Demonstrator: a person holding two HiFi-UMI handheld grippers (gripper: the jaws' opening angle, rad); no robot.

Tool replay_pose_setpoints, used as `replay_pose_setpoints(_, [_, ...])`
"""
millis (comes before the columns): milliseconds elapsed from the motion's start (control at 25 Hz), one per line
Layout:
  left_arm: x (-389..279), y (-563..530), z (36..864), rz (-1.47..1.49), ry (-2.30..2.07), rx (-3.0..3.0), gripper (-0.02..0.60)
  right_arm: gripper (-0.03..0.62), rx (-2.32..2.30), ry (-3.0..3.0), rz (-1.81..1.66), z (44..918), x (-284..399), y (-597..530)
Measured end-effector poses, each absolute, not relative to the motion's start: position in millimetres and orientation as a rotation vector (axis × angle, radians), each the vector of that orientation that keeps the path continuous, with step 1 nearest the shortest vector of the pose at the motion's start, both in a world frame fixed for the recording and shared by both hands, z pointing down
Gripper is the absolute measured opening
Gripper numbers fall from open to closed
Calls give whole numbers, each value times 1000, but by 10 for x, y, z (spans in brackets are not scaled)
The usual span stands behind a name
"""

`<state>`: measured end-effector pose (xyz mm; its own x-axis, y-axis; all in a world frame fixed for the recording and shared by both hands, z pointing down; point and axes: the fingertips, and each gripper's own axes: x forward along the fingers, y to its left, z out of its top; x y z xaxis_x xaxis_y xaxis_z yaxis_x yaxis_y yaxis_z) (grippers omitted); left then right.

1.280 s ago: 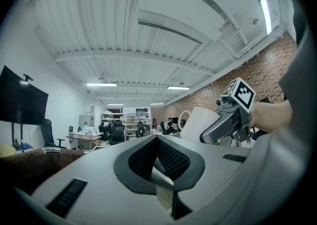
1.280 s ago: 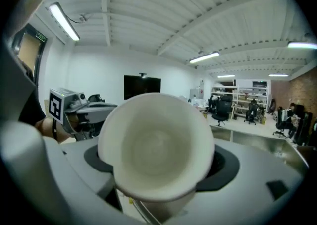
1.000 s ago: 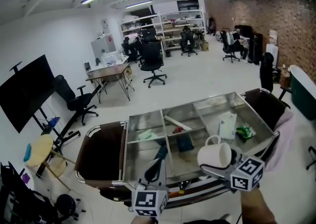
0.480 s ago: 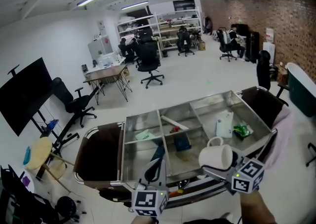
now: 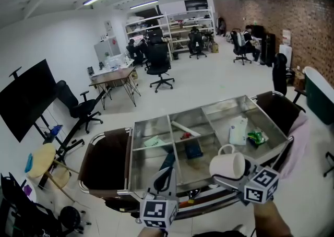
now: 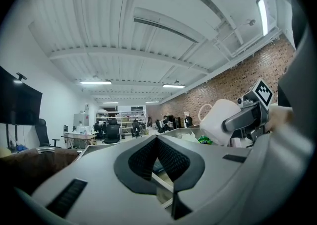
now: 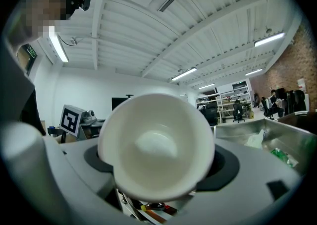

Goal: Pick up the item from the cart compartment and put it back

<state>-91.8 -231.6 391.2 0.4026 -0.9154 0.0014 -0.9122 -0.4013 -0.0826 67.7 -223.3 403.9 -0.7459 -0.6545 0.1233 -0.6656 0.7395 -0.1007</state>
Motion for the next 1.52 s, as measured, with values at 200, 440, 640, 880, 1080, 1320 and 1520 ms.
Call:
replay_pose_setpoints(200, [-890,-2310,3917,-57,1683,-2594,0,469,1085,-2845,217,4045,709,-2234])
replay_pose_setpoints(440, [-914,-2316,3862,-22,1688,-2563,0,469,1081,-2846,209,4025,701,-2242])
replay_pose_setpoints(640, [-925,-2319,3849,-19,1690,-2558,0,469,1070,-2838,226,4057,680,-2257])
replay_pose_setpoints(880, [-965,-2332,3860,-28,1709,-2559,0,469,1068,-2838,233,4073,666,-2279])
replay_pose_setpoints(1080, [-984,-2338,3866,-22,1708,-2560,0,469,1071,-2836,239,4085,665,-2310])
replay_pose_setpoints(1320, [-1017,-2356,3869,-21,1720,-2549,0,469,1063,-2835,218,4065,612,-2398])
replay_pose_setpoints(1520, [-1002,-2347,3880,-27,1719,-2552,0,468,1047,-2802,212,4096,571,-2508])
